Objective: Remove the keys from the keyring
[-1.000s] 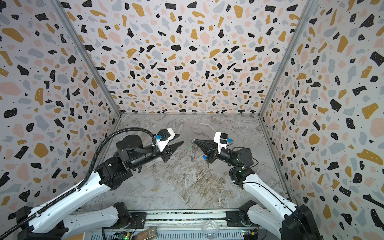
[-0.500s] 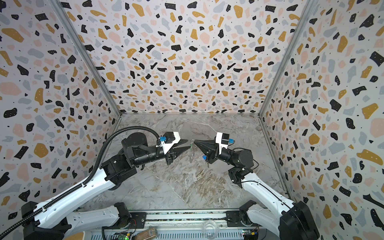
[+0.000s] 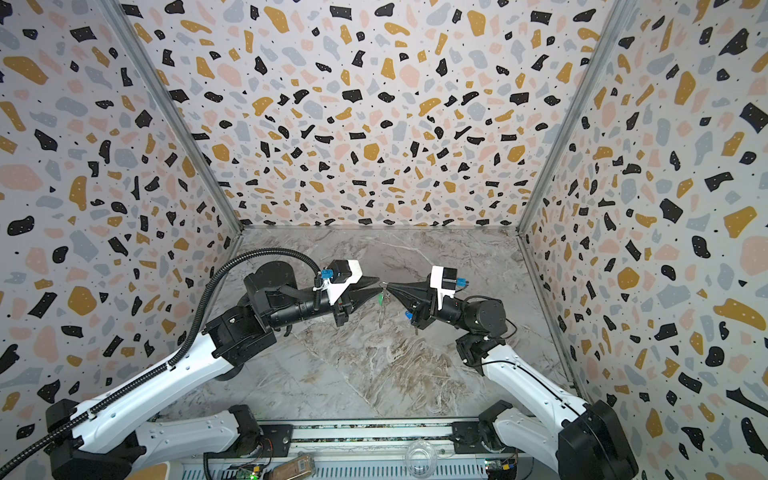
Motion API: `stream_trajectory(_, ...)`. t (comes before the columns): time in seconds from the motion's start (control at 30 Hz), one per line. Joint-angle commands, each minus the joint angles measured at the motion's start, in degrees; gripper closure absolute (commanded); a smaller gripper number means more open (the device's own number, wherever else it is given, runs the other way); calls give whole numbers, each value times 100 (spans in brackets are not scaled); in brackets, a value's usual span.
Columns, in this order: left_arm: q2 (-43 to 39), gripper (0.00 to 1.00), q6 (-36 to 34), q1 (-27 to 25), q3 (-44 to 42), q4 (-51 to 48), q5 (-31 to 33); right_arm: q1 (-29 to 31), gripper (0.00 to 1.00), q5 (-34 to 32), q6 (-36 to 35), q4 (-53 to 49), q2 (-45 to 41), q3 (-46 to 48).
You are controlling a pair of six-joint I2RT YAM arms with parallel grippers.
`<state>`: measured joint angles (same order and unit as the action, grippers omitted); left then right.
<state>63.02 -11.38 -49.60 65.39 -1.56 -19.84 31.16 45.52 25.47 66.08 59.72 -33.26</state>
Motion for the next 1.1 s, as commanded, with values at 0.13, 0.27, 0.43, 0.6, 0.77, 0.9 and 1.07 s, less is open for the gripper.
stream_trajectory(0.13,43,82,-74,15,176,211,-202,38,100,129,100,284,-45,-56)
stream_trajectory(0.27,62,82,-83,22,167,165,-216,33,100,141,129,359,-46,-58)
stream_trajectory(0.43,61,87,-91,21,176,156,-258,35,100,172,151,389,-35,-58)
stream_trajectory(0.6,61,98,-109,25,193,156,-334,36,100,268,164,431,0,-54)
stream_trajectory(0.77,130,100,-224,19,344,-114,-384,2,84,398,-369,-471,-180,-180)
stream_trajectory(0.9,361,100,-561,16,850,-1003,-229,-5,66,-567,-2274,-3395,-819,-722)
stream_trajectory(1.07,802,100,-965,18,1569,-2274,-192,-13,61,-1026,-3357,-4976,-1226,-1158)
